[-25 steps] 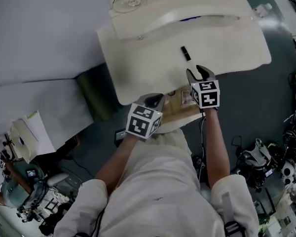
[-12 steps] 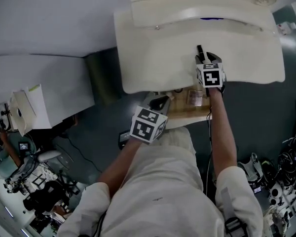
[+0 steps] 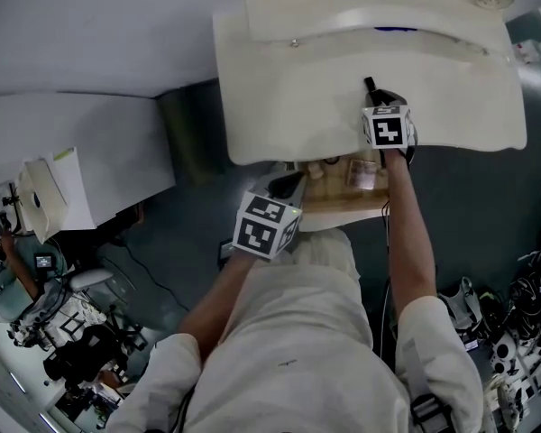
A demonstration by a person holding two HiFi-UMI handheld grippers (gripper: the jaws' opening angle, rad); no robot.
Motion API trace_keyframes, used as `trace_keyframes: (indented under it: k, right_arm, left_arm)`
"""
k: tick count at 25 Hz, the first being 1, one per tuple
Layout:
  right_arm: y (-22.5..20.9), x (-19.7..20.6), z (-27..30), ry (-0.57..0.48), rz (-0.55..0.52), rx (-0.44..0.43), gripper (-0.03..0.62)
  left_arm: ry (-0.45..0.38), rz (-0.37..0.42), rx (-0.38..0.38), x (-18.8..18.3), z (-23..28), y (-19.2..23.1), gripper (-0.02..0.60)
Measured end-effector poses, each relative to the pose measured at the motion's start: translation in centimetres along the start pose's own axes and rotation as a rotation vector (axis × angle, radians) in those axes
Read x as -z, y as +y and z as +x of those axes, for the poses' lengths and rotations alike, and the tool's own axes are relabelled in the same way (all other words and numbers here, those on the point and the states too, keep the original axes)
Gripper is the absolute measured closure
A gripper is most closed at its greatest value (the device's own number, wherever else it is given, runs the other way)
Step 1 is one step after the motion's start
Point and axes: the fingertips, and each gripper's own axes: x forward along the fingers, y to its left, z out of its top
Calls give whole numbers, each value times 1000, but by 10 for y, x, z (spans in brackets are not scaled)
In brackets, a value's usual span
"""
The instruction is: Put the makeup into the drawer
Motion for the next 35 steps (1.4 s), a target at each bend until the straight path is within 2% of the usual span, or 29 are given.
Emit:
trace_keyframes:
  k: [6,10,18,23,30,35]
  right_arm:
    - [-1,1,-10,-26,10,12,505]
    - [11,2,-40,-55,16,5,505]
    - [28,31,-110,-102,78,14,505]
    - [45,65,-141,-83,174,55,505]
    - [93,115,-140,-32,241,44,505]
    - [122,142,-113,24,158,2,505]
  left_arm:
    - [2,24,18,1,-3,2,571]
    - [14,57,45,1,-5,3,571]
    - [50,163,120,-8,3,-6,571]
    - [87,271,201,-15,16,-16,571]
    - [144,383,273,-6,22,-29,571]
    - [169,409,299,3,23,-33,571]
